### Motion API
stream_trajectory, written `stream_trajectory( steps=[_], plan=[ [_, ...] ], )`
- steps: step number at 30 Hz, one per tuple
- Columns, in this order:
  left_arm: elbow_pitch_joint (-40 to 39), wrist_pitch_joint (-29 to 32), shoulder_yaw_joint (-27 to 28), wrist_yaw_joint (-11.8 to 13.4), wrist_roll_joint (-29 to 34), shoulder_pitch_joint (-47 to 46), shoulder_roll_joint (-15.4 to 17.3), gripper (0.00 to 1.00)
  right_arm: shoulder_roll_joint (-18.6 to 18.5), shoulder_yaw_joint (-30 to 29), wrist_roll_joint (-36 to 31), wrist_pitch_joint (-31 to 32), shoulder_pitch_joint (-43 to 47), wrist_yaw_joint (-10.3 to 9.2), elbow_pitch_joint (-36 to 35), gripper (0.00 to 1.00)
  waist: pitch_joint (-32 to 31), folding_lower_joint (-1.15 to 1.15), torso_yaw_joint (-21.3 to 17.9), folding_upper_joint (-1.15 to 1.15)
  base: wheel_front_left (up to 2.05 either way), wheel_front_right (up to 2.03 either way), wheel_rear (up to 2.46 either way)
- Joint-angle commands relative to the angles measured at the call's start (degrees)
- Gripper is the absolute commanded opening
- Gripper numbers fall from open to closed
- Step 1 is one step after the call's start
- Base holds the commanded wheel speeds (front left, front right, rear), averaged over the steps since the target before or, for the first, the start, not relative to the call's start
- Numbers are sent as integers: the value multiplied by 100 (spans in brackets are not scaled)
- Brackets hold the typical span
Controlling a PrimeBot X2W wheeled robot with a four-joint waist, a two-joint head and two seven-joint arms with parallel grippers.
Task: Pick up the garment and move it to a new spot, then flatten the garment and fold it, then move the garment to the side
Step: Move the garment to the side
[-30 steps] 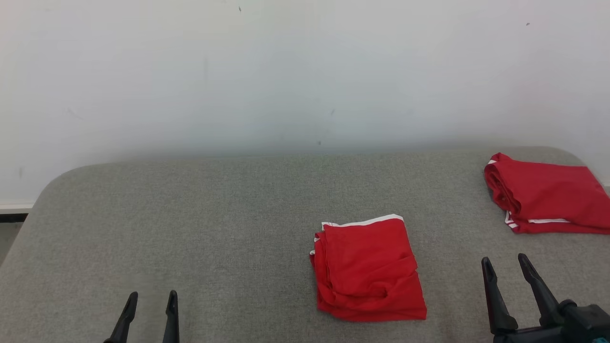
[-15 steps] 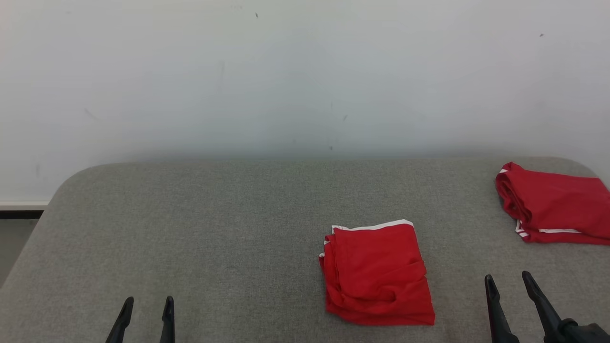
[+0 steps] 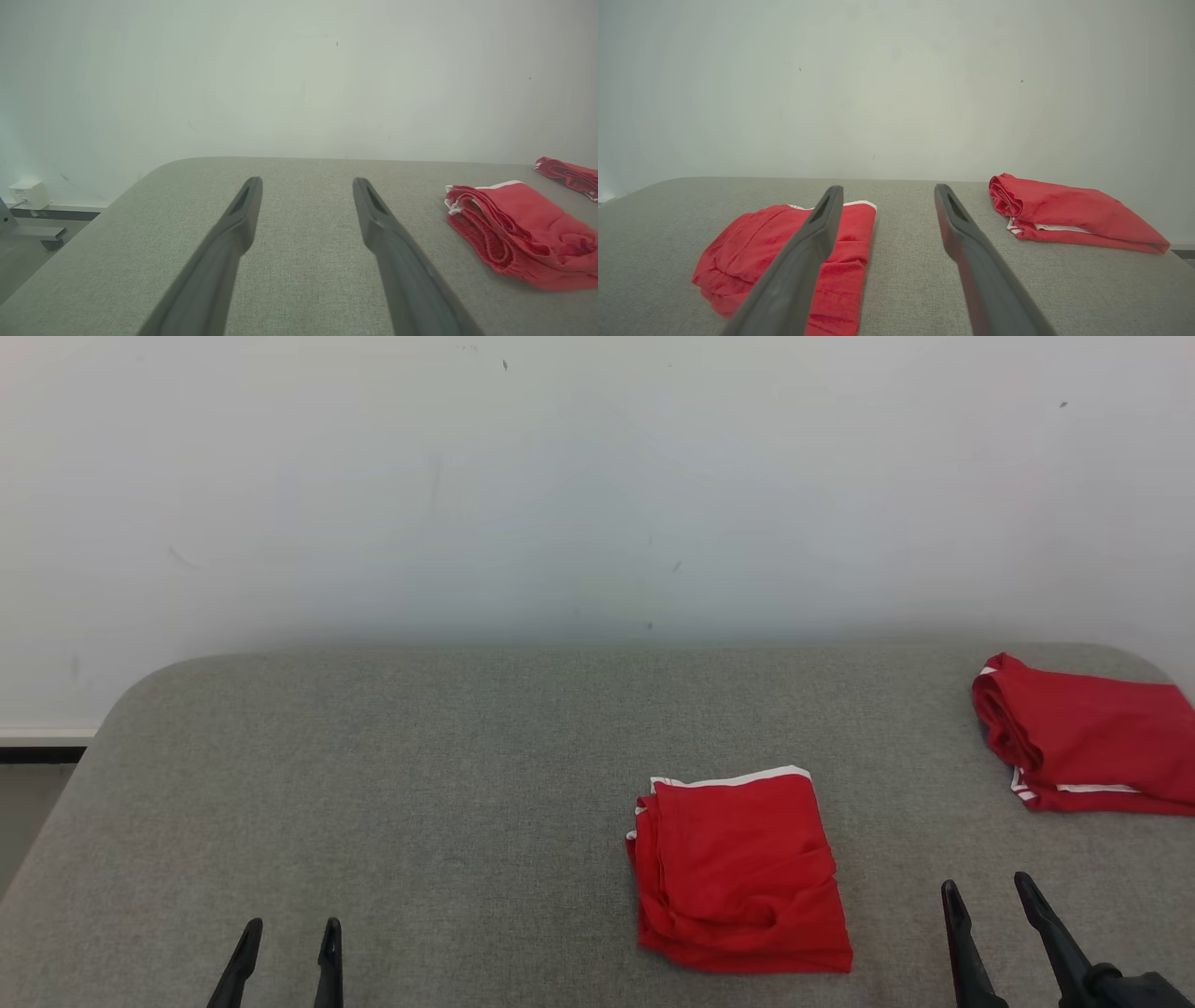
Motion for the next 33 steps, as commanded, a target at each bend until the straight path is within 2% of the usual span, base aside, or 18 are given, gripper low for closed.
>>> stream_trajectory(
  steps=[1, 20, 26, 33],
  plan=[
    [-21, 7, -5, 15, -10, 67, 28, 100, -7, -2, -35, 2, 58, -13, 6, 100, -4, 0, 0, 0, 0, 0, 0],
    [-15, -3, -83, 89, -101, 32, 86, 100, 7, 17, 3, 109, -154, -13, 180, 100, 0, 0, 36, 0, 0, 0, 0],
    [34, -12, -197, 96, -93, -96, 73, 100, -133, 275, 89, 405, -736, -13, 561, 100, 98, 0, 150, 0, 0, 0, 0],
    [97, -21, -346, 82, -90, -236, 62, 100, -284, 616, 42, 843, -1746, -13, 1501, 100, 292, 0, 446, 0, 0, 0, 0]
  ],
)
